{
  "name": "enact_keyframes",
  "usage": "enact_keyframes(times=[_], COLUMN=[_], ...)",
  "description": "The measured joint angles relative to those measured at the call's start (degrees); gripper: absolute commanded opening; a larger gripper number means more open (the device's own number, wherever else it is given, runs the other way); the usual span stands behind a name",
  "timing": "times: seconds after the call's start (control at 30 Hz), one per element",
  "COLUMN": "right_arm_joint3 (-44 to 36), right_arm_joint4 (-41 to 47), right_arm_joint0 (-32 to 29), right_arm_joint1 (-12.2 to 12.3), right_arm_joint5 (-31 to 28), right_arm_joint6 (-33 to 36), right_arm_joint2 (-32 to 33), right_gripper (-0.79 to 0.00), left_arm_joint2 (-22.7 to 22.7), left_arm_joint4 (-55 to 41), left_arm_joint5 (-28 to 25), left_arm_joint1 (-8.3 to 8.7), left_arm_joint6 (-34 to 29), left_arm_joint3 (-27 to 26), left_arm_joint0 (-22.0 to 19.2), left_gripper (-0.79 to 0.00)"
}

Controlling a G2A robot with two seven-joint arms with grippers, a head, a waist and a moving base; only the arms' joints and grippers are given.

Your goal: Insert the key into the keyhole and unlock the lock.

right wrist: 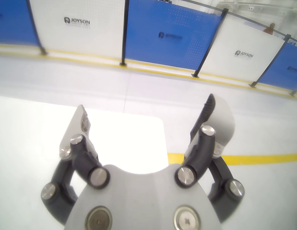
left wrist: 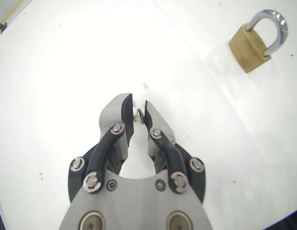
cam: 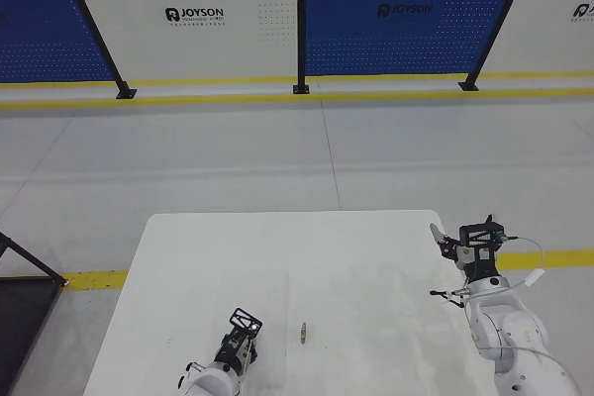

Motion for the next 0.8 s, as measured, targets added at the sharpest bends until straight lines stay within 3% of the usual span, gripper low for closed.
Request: enact_keyframes(times=[0.13,0.23,0.47,0.8], right_arm_joint3=[0.0,0.0,0.0,0.0], right_arm_joint4=[0.0,0.0,0.0,0.0], right_arm_joint0=[0.0,0.0,0.0,0.0], right_arm_joint1=[0.0,0.0,0.0,0.0], right_arm_joint5=[0.0,0.0,0.0,0.0], right_arm_joint6=[0.0,0.0,0.0,0.0], right_arm_joint2=[0.0,0.0,0.0,0.0], right_gripper=[0.000,0.000,0.000,0.000], left_arm_joint2=[-0.1,-0.3,-0.6,-1.9], left_arm_joint4=[0.6,0.6,0.5,-0.1], left_arm_joint5=[0.5,0.4,0.1,-0.8], left_arm_joint1=[0.03,0.07,0.11,0.44], left_arm_joint6=[0.4,0.4,0.5,3.4], left_arm_joint3=[-0.3,-0.6,-0.8,-3.4], left_arm_joint0=[0.4,0.7,0.8,3.1], left_gripper=[-0.634,-0.708,-0.785,-0.785])
